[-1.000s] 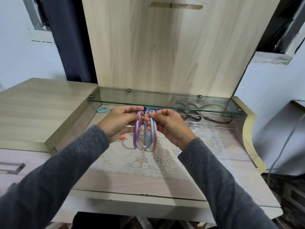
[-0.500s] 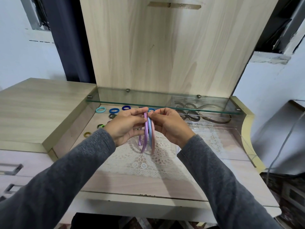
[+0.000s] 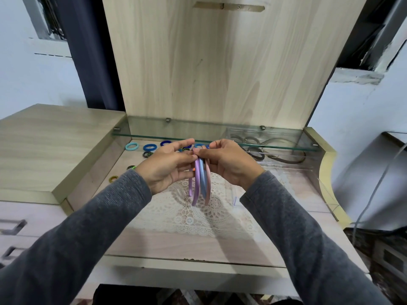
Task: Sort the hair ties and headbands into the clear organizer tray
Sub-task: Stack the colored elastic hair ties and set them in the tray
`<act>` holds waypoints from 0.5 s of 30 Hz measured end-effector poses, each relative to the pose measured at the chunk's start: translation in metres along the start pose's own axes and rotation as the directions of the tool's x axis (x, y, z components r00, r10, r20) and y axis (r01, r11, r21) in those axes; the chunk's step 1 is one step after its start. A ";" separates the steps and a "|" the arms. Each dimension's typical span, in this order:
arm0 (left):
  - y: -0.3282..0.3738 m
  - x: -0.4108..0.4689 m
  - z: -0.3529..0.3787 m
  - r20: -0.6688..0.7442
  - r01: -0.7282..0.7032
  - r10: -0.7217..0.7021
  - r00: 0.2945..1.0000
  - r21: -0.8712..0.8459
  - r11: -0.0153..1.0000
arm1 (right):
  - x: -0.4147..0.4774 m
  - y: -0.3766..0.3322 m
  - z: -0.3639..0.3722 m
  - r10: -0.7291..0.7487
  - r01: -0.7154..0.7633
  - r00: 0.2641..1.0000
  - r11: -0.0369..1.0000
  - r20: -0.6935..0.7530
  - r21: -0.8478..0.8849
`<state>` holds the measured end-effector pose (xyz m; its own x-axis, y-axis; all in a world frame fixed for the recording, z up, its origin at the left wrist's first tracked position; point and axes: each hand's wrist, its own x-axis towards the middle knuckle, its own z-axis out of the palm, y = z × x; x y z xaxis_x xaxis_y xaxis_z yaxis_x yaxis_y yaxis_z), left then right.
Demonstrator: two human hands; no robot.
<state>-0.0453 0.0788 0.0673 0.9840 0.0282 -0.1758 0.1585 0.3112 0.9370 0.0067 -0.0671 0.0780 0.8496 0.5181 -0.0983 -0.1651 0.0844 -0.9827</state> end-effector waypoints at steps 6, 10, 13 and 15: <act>-0.008 0.008 -0.008 -0.177 -0.042 0.069 0.982 0.151 0.988 | -0.003 -0.006 -0.003 0.029 -0.029 1.000 0.999 0.010 0.044; -0.021 0.016 -0.014 -0.260 -0.058 0.166 0.951 0.378 0.924 | -0.005 -0.011 -0.004 0.040 -0.040 0.999 0.999 0.028 -0.017; -0.032 0.022 -0.017 -0.200 -0.073 0.168 0.965 0.412 0.908 | -0.008 -0.019 -0.002 0.051 -0.050 0.997 0.999 0.058 -0.020; -0.039 0.024 -0.017 -0.145 -0.082 0.156 0.977 0.423 0.902 | -0.009 -0.023 -0.002 0.050 -0.047 0.996 0.998 0.078 -0.038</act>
<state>-0.0290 0.0838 0.0217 0.9744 0.2138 -0.0690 0.0970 -0.1234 0.9876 0.0042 -0.0751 0.1013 0.7985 0.5866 -0.1348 -0.1861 0.0276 -0.9821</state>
